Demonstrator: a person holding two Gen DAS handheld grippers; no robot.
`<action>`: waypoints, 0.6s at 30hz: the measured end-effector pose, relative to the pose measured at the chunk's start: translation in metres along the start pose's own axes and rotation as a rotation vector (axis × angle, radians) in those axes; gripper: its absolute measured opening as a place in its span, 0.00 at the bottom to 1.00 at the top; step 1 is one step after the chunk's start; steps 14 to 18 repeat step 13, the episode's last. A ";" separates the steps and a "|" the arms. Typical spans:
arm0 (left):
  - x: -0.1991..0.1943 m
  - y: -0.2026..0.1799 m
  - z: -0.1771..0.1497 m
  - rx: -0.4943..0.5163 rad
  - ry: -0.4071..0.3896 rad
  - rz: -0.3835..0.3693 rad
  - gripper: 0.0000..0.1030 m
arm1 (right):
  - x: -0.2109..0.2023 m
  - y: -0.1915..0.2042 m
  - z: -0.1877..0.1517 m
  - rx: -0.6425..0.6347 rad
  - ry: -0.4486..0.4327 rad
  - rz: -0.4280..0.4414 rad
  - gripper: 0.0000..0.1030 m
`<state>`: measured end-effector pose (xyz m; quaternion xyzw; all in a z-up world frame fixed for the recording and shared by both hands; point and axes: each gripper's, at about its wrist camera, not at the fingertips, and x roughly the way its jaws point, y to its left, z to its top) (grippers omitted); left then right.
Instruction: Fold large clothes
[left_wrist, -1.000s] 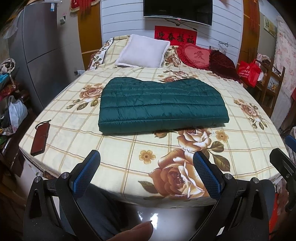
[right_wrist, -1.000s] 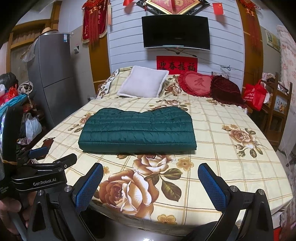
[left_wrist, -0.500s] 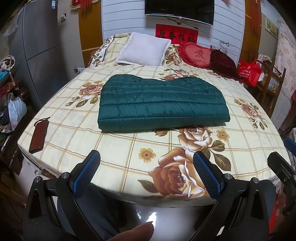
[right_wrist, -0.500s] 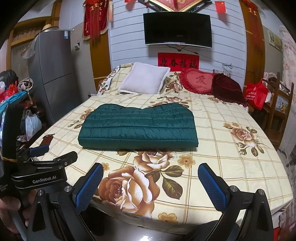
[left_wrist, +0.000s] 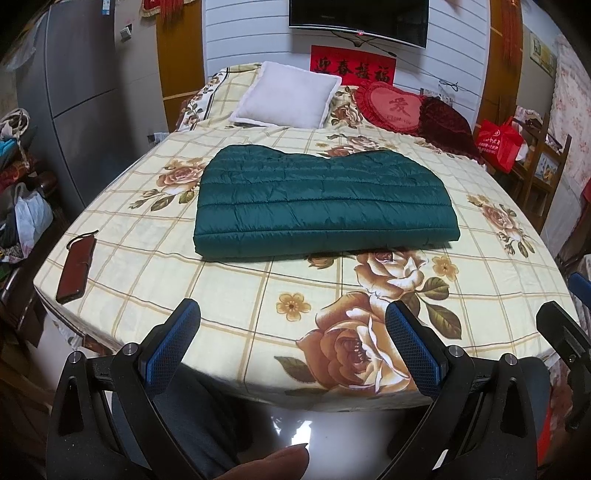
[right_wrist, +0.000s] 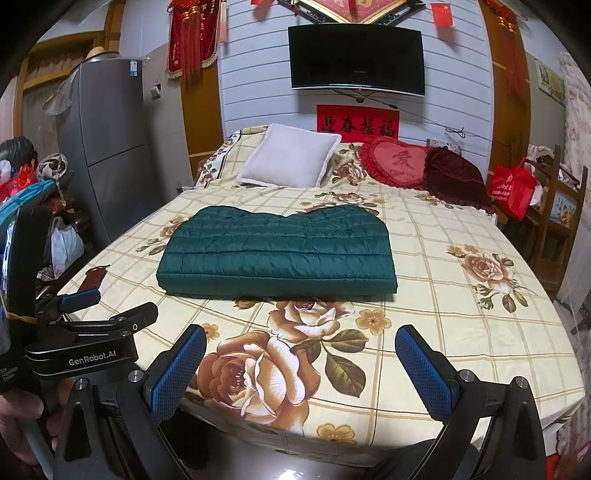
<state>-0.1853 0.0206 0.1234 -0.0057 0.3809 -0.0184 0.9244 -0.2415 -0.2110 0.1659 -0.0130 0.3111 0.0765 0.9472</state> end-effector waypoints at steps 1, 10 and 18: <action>0.000 0.000 0.000 -0.001 0.001 -0.001 0.98 | 0.000 0.000 0.000 0.001 0.000 0.000 0.99; -0.003 0.001 -0.002 -0.015 -0.026 -0.011 0.98 | 0.000 0.000 0.000 0.000 0.003 0.001 0.99; -0.002 0.001 -0.001 -0.011 -0.019 -0.012 0.98 | 0.000 0.001 0.000 0.000 0.002 0.000 0.99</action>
